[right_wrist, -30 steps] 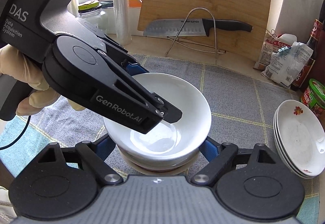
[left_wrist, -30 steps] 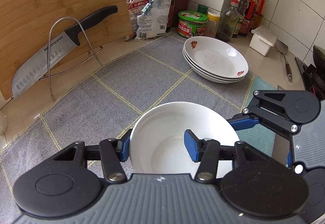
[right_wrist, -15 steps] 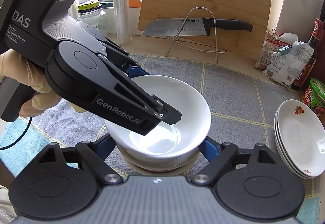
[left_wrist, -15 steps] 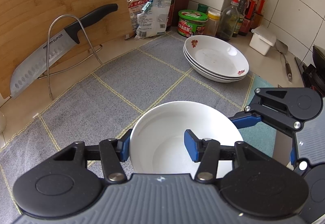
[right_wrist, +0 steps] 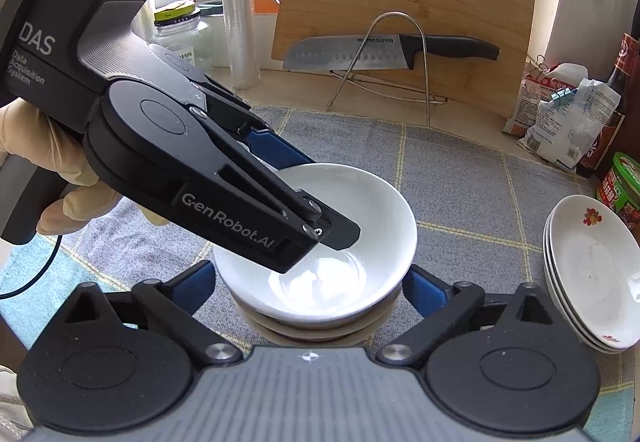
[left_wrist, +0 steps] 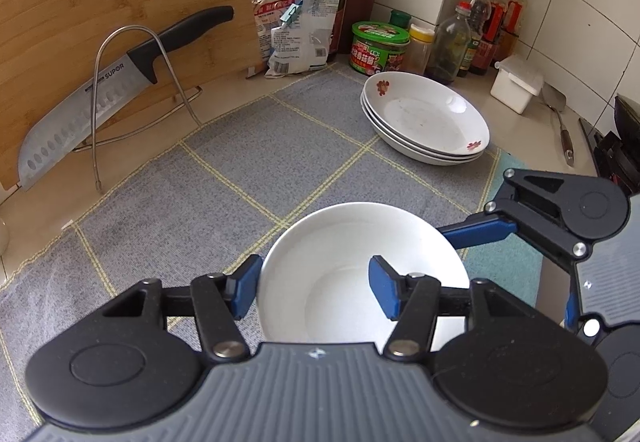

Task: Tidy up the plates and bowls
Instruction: 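Lower the white bowl into the stack and open both tools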

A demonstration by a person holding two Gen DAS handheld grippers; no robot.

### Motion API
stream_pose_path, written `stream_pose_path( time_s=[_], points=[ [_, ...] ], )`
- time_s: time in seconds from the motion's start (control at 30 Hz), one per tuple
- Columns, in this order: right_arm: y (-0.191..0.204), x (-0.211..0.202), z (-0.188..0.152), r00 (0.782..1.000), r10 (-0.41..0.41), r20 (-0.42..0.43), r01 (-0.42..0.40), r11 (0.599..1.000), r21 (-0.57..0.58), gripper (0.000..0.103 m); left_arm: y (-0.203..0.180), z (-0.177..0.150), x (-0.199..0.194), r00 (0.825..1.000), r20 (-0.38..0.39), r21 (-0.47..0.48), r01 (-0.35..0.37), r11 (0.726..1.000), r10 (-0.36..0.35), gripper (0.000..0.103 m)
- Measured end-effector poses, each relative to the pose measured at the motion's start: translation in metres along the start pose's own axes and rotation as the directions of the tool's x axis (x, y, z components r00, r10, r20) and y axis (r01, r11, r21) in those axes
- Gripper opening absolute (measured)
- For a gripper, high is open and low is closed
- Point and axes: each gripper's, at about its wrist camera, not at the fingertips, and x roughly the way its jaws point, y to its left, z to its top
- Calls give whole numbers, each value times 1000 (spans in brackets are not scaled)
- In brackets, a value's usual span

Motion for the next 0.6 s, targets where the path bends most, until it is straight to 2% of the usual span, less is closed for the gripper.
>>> stream_pose_path(
  time_s=[0.3,0.5,0.6],
  points=[
    [-2,-5,-3,1000,21,14,-22,1000,19,103,-3,-1,-18,999,39,-2,0,1000,0,72],
    [-1,-15,-2,998,-4,57,4,1000,-2,103,-1,-2,-30,998,63,-17,-26,1000,27,73],
    [0,-22,-1,996,19,92,-18,1000,-15,103,4,-4,-37,996,77,-42,-46,998,49,73]
  ],
)
